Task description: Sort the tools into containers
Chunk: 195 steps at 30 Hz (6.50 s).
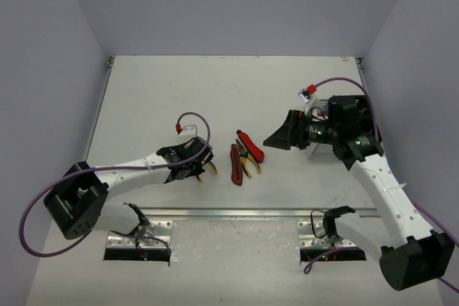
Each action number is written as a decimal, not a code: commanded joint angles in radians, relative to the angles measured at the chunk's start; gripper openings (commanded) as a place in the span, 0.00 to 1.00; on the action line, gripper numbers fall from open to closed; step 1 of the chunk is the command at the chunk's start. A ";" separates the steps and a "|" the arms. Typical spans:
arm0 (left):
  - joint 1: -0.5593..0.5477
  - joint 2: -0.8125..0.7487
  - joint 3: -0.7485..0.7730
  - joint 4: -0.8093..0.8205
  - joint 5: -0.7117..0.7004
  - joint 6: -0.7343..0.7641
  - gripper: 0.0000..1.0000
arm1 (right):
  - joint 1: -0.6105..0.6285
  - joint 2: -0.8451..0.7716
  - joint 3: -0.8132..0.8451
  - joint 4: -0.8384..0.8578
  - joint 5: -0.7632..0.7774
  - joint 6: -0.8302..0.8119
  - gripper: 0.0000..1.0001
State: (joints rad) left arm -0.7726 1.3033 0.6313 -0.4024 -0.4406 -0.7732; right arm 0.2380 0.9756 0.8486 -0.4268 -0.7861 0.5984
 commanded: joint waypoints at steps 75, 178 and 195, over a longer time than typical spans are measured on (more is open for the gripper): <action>-0.394 -0.407 0.347 -0.579 -0.579 -0.076 1.00 | -0.210 0.185 0.291 0.001 1.457 -0.068 0.00; -0.188 0.714 0.685 -0.226 -0.067 -0.273 0.36 | -0.029 -0.149 0.043 -0.128 0.526 -0.037 0.73; -0.195 0.634 0.568 -0.115 -0.020 -0.057 0.00 | -0.028 -0.169 0.018 -0.102 0.360 -0.017 0.82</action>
State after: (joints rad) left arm -0.9688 1.9701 1.2636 -0.5144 -0.4873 -0.9324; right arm 0.2111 0.8299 0.8513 -0.5766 -0.3695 0.5671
